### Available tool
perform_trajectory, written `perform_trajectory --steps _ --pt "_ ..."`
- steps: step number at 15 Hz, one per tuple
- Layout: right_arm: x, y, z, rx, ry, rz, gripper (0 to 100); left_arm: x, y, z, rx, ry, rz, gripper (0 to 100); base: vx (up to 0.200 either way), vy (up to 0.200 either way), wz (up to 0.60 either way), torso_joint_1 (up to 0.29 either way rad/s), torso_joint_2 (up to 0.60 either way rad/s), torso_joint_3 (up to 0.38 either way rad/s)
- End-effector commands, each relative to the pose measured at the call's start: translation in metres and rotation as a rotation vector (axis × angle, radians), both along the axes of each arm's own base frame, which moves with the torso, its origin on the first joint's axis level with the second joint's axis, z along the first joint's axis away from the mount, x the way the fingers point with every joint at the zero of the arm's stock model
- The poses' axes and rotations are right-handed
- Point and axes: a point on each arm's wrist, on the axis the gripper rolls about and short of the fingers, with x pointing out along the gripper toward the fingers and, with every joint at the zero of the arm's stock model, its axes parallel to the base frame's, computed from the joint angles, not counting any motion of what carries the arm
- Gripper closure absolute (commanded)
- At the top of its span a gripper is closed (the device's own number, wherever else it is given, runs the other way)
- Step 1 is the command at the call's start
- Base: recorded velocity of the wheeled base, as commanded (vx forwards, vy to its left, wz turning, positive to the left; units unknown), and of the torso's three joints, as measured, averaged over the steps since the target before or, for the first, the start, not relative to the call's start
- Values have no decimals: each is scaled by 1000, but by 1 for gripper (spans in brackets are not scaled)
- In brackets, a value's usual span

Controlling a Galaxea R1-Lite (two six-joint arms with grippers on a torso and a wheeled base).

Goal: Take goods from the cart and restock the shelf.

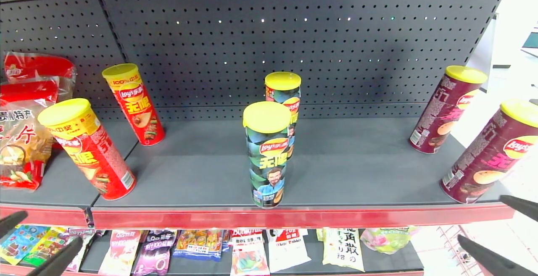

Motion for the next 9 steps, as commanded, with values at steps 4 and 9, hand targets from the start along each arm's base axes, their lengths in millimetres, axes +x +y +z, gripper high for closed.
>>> perform_trajectory --steps 4,9 --pt "-59 -34 -29 59 -126 -358 0 107 -42 1 56 139 -93 0 0 0 0 0 0 0" --pt "-79 -38 -70 90 -176 -382 0 166 -97 -28 88 189 -187 0 0 0 0 0 0 0"
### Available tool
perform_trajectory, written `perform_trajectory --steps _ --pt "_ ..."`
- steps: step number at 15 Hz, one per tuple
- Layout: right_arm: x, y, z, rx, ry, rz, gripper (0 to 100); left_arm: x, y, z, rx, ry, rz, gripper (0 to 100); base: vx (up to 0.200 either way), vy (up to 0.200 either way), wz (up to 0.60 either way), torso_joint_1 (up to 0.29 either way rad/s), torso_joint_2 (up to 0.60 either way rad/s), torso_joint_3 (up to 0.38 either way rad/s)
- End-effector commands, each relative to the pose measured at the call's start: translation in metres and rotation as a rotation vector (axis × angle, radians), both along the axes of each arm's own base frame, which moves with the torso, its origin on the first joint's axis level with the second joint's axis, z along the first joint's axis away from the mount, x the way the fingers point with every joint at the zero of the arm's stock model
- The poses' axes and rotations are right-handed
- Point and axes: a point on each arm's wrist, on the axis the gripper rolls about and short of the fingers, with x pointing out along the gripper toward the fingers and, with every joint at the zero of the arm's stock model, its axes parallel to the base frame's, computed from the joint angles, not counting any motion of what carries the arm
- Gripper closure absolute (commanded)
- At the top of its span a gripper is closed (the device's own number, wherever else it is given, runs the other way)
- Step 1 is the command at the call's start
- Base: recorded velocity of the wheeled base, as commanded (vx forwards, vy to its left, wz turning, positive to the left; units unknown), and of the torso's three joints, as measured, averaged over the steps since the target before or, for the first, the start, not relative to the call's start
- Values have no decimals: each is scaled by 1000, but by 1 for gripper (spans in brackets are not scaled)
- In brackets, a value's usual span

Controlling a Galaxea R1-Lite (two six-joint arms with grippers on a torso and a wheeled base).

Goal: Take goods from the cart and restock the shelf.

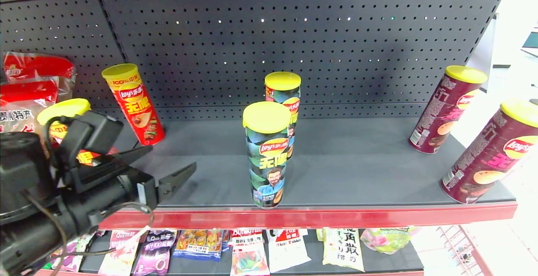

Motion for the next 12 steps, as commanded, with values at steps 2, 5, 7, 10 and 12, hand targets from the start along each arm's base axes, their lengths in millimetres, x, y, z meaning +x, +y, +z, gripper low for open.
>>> perform_trajectory --steps 2,5,7,10,12 --pt "-6 -1 -8 12 -53 -6 0 39 -42 -36 23 121 -52 0 0 0 0 0 0 0" --pt "-6 -1 -9 14 -49 -4 0 51 -52 -48 34 157 -41 0 0 0 0 0 0 0" --pt "-5 -1 -12 13 -40 -6 0 56 -56 -51 38 164 -47 0 0 0 0 0 0 0" --pt "-5 -1 -14 11 -32 -6 0 51 -58 -51 40 174 -69 0 0 0 0 0 0 0" --pt "-5 -1 -14 11 -31 -6 0 49 -60 -50 37 171 -92 0 0 0 0 0 0 0"
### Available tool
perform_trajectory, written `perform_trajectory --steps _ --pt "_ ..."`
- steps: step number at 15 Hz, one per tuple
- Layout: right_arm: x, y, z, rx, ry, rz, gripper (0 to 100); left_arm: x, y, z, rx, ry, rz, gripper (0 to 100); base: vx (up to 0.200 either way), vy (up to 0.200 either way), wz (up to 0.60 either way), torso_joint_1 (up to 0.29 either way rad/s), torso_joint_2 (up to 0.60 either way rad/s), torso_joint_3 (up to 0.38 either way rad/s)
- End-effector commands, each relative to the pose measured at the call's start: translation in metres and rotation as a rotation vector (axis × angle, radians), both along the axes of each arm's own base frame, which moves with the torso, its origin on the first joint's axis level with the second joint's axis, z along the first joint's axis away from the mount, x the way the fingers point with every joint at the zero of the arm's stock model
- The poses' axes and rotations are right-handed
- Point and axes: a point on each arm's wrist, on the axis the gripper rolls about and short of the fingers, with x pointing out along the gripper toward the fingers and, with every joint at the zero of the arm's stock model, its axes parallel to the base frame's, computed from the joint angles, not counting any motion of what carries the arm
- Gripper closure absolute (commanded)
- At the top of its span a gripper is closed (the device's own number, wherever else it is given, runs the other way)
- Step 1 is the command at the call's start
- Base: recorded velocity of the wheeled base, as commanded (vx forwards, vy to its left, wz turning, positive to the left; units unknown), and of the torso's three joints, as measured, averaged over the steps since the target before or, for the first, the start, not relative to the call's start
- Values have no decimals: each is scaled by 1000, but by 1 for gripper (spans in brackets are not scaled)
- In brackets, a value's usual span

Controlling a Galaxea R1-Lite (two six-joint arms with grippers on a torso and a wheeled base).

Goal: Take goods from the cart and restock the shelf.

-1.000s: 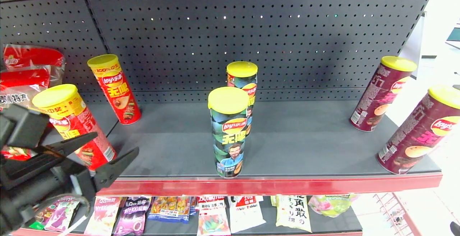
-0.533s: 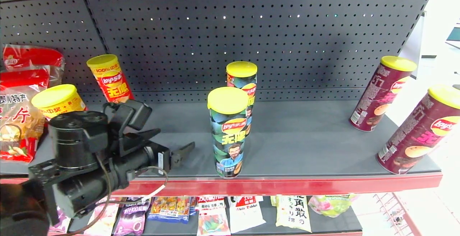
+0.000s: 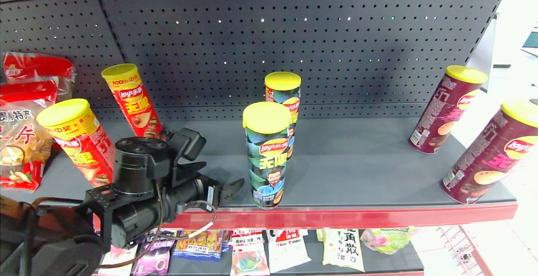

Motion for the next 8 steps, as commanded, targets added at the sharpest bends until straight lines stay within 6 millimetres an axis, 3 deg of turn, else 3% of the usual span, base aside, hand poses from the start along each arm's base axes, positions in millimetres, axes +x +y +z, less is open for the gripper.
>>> perform_trajectory --steps 1,8 --pt "1 0 0 -2 8 1 0 -2 -1 1 -8 -1 -20 0 0 0 0 0 0 0" --pt "0 0 1 -1 4 1 0 -6 -9 -1 -13 11 -80 0 0 0 0 0 0 0"
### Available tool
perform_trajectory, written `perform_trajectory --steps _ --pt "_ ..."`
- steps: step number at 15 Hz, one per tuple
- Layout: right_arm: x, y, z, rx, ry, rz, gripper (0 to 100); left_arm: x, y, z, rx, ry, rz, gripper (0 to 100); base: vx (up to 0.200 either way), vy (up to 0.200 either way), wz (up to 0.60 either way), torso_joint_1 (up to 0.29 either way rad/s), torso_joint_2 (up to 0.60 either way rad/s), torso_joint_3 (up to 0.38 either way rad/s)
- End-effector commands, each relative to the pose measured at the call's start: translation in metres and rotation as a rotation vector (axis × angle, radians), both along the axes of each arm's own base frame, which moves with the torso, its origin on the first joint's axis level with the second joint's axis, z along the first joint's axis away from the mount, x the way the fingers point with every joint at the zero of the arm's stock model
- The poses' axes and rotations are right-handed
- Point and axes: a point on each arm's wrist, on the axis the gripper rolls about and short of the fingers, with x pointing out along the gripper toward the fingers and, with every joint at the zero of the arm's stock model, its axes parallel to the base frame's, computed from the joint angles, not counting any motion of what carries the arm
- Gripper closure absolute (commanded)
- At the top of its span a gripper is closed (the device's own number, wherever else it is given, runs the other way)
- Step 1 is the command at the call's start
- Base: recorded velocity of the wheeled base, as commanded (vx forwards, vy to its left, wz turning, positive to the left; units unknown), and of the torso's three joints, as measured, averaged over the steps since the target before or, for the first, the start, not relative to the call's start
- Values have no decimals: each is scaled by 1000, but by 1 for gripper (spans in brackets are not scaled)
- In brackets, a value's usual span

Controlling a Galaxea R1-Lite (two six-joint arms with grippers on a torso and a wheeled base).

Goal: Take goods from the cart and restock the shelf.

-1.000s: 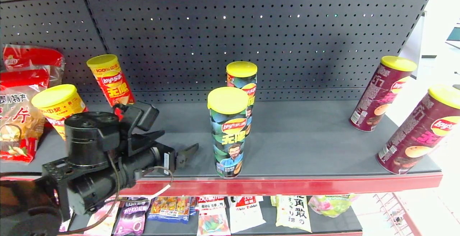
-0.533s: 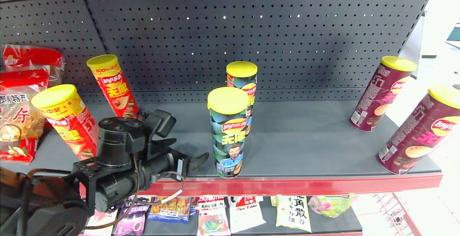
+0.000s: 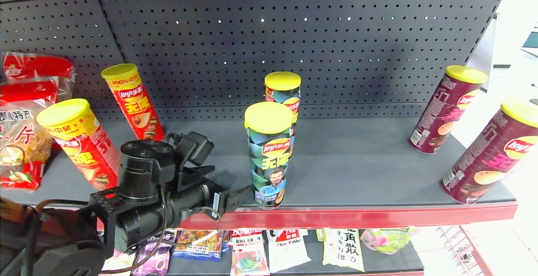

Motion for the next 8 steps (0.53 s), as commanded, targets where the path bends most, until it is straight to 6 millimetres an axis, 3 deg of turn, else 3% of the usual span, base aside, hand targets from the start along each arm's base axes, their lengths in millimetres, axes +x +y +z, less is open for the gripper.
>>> perform_trajectory --steps 1,8 --pt "1 0 0 -2 7 1 0 -1 -2 1 -3 -2 -9 0 0 0 0 0 0 0" --pt "1 0 0 -2 7 -1 0 -6 0 2 -5 -3 -23 0 0 0 0 0 0 0"
